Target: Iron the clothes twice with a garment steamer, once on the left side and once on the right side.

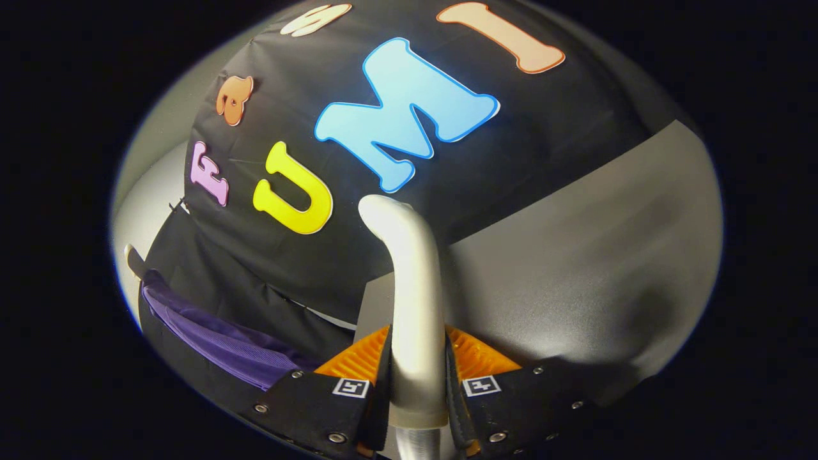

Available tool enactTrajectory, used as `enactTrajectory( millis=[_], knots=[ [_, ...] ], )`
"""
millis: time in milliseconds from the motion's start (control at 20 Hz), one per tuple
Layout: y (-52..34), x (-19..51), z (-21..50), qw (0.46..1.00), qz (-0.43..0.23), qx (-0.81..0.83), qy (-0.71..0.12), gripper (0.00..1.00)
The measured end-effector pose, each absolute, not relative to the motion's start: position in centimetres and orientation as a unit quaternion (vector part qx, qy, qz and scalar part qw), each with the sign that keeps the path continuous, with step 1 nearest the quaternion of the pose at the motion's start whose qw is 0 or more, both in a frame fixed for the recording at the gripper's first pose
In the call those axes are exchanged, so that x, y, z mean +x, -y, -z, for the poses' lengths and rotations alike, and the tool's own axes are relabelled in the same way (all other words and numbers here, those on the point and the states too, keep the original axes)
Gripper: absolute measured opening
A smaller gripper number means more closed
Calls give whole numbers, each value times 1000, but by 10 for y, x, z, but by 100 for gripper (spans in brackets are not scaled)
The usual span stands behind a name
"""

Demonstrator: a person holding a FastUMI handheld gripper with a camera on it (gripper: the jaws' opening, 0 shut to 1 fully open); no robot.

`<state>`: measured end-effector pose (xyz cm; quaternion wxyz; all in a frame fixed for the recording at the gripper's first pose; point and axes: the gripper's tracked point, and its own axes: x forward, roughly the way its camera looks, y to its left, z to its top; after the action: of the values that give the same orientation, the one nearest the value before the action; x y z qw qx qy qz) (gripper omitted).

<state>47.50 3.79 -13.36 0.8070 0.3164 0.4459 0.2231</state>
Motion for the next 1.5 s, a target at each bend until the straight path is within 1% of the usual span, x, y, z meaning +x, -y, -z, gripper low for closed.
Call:
enactTrajectory(
  millis=[150, 250, 450, 500, 600, 850, 1150, 1350, 1500],
  knots=[
    [-38, 472, 109, 830, -233, 311, -401, 38],
    [-40, 457, 95, 845, -237, 298, -376, 38],
    [-51, 414, 69, 849, -247, 308, -352, 37],
    [-53, 405, 63, 851, -246, 311, -345, 36],
    [-57, 387, 49, 859, -242, 311, -328, 36],
    [-68, 338, -4, 900, -233, 267, -252, 35],
    [-110, 289, -70, 933, -238, 224, -152, 36],
    [-142, 263, -103, 942, -251, 197, -108, 36],
    [-161, 251, -118, 953, -246, 161, -71, 36]
  ],
)
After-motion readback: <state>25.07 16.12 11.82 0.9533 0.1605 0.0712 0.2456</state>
